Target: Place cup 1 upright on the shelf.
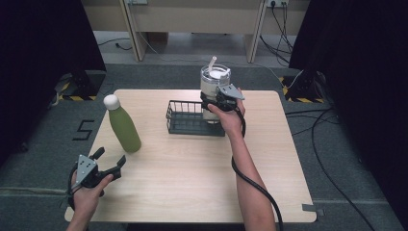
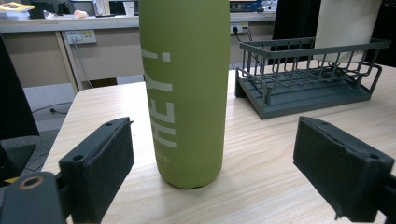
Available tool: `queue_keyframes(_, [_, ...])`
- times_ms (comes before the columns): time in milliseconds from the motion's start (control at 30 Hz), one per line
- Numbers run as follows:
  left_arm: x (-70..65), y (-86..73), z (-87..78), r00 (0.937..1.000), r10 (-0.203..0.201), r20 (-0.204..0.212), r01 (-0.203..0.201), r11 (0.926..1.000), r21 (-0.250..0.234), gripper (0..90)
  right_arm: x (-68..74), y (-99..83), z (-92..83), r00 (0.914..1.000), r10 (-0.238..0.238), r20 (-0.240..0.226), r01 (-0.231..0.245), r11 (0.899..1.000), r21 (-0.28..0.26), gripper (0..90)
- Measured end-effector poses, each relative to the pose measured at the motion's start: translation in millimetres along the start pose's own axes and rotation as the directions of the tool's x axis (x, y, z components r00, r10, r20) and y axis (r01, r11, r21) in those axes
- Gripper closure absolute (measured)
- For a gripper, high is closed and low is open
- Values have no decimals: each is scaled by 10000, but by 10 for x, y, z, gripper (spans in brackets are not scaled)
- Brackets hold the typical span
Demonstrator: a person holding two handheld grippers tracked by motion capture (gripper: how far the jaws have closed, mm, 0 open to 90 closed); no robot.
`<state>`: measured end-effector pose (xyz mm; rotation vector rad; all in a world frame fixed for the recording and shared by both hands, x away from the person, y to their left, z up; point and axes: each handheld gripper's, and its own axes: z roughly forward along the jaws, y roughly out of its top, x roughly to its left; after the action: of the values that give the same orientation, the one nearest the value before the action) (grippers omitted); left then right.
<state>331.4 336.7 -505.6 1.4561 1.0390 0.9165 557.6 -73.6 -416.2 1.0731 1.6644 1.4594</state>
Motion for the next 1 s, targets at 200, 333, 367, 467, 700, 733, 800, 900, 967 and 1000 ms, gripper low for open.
queue_keyframes(200, [2,1,-3,10000,-5,-9,5,10000,-2,116,7,-61,27,10000,55,15,-55,9999,135,90])
queue_keyframes(333, [1,1,-1,10000,6,-5,-6,10000,1,117,7,-104,44,10000,51,20,-52,9997,242,90])
queue_keyframes(367, [0,2,-1,10000,6,-4,-6,10000,1,117,6,-116,49,10000,38,15,-38,9996,271,90])
queue_keyframes(467, [-1,0,-1,10000,1,0,-1,10000,4,118,14,-132,50,10000,25,32,-26,9995,307,90])
queue_keyframes(700, [-5,1,1,10000,18,22,-18,10000,6,120,16,-141,44,10000,-18,70,16,9996,267,89])
queue_keyframes(733, [-6,2,0,10000,24,24,-24,10000,6,120,19,-143,43,10000,20,79,-22,9997,262,89])
queue_keyframes(800, [-6,1,0,10000,28,40,-28,10000,14,120,22,-148,38,9999,21,98,-24,9997,249,89])
queue_keyframes(900, [-7,1,-1,10000,37,43,-38,10000,18,121,25,-156,33,10000,-4,92,3,9998,207,88])
queue_keyframes(967, [-7,1,-1,10000,44,52,-45,10000,21,121,26,-162,26,9999,4,104,-6,9999,172,88])
queue_keyframes(1000, [-7,-1,0,10000,44,54,-44,10000,26,121,28,-165,23,9999,29,117,-30,9999,164,87])
